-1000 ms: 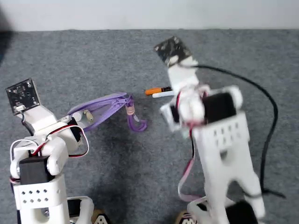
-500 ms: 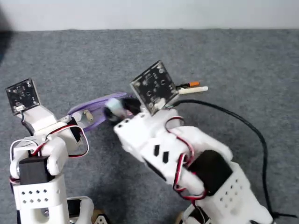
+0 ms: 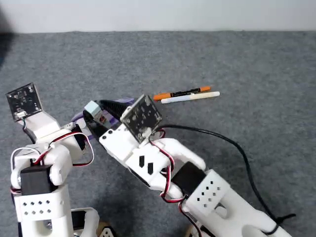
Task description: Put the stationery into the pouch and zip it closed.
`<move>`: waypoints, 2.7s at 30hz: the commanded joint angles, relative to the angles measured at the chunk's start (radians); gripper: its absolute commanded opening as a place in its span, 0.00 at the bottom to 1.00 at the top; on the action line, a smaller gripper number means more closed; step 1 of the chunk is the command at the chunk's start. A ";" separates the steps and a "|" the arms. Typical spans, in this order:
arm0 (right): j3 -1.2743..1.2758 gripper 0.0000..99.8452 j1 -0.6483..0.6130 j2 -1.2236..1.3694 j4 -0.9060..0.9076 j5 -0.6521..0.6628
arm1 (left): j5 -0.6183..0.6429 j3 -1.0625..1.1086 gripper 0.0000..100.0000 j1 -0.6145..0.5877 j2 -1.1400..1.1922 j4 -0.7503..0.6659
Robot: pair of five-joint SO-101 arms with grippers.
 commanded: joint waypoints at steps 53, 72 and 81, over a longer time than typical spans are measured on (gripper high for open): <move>-0.322 0.14 0.684 0.174 0.591 0.040 | 0.011 0.013 0.01 -0.009 -0.002 -0.009; -1.042 0.14 0.751 1.064 0.918 0.348 | 0.011 -0.036 0.01 -0.041 -0.141 -0.020; -1.177 0.15 0.676 1.267 0.911 0.519 | 0.012 -0.002 0.01 -0.040 -0.141 -0.026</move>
